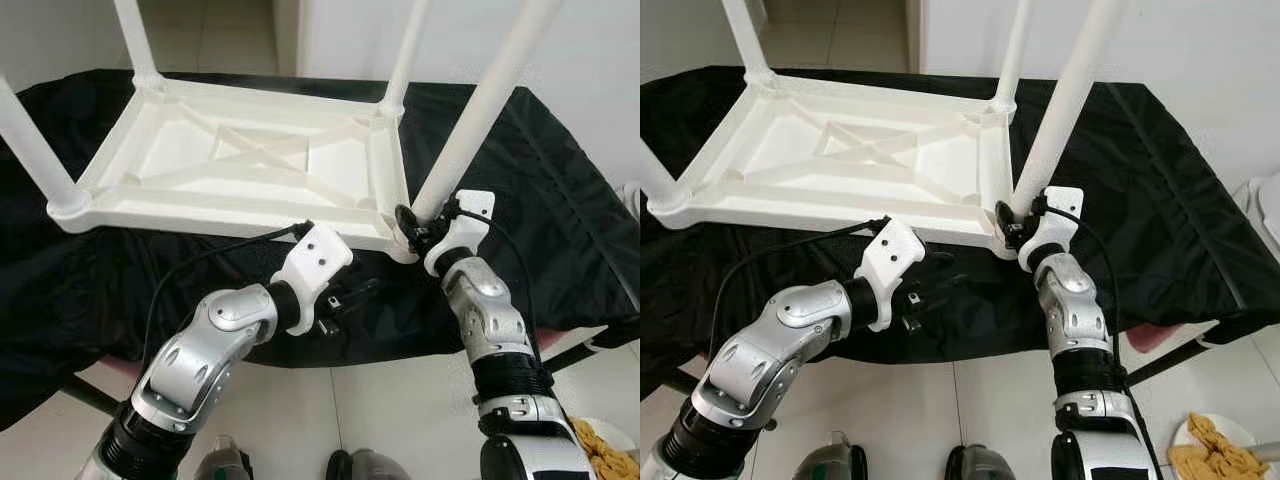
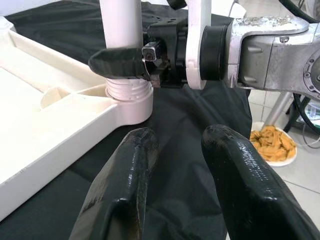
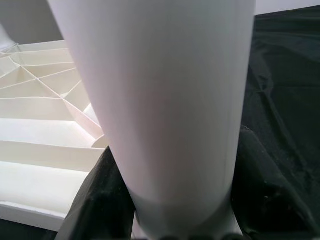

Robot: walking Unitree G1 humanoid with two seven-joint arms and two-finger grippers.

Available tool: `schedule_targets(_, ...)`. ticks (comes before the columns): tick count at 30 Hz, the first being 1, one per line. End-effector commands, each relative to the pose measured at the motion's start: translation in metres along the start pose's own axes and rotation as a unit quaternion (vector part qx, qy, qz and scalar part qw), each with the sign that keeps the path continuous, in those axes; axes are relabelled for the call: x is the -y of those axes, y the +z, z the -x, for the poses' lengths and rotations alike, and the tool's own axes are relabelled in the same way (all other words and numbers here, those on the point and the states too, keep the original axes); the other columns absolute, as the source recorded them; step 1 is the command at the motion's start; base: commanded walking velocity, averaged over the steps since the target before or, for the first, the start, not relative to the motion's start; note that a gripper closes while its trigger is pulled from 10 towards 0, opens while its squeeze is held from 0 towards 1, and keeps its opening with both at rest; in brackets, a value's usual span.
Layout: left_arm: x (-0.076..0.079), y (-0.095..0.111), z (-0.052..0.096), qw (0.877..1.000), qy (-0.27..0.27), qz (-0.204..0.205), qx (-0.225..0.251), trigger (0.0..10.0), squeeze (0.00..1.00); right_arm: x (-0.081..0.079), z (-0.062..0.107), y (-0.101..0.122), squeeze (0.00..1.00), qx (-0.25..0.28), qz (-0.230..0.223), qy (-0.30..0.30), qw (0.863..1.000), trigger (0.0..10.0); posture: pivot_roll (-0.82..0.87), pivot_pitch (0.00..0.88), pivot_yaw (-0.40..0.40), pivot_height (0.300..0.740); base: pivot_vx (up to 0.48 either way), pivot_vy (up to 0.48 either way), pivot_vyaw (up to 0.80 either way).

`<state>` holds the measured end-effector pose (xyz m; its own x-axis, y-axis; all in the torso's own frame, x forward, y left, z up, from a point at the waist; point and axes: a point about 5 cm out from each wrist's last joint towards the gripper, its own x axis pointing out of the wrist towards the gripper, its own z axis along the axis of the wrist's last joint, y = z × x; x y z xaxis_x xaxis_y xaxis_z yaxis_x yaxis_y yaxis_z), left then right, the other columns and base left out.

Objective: Building children table

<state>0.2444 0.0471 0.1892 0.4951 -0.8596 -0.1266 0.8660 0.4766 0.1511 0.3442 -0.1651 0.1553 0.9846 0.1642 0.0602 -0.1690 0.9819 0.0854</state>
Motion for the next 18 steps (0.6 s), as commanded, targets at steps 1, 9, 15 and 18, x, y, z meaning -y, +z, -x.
schedule_targets(1, 0.003, -0.0016, -0.0005, 1.0, 0.0, 0.003, -0.005, 10.0, 0.0, 0.0006, 0.0024, -0.0003, 0.0, -0.001, -0.034, -0.016, 0.999, 10.0, 0.05, 0.06, -0.067, 0.74, 0.0, 0.0, 0.0)
schedule_targets(9, 0.003, -0.0018, -0.0007, 1.0, 0.001, 0.003, -0.005, 10.0, 0.0, 0.0043, 0.0046, -0.0005, 0.0, -0.009, -0.04, -0.067, 0.997, 10.0, 0.05, 0.06, -0.072, 0.74, 0.0, 0.0, 0.0)
schedule_targets(15, 0.0036, -0.0018, -0.0007, 1.0, 0.002, 0.005, -0.005, 10.0, 0.0, 0.0085, 0.0102, -0.0047, 0.0, -0.018, -0.028, -0.161, 0.986, 10.0, 0.06, 0.065, -0.075, 0.74, 0.0, 0.0, 0.0)
schedule_targets(18, 0.0037, -0.0019, -0.0006, 1.0, 0.002, 0.005, -0.005, 10.0, 0.0, 0.01, 0.012, -0.0056, 0.0, -0.018, -0.023, -0.181, 0.983, 10.0, 0.06, 0.065, -0.075, 0.74, 0.0, 0.0, 0.0)
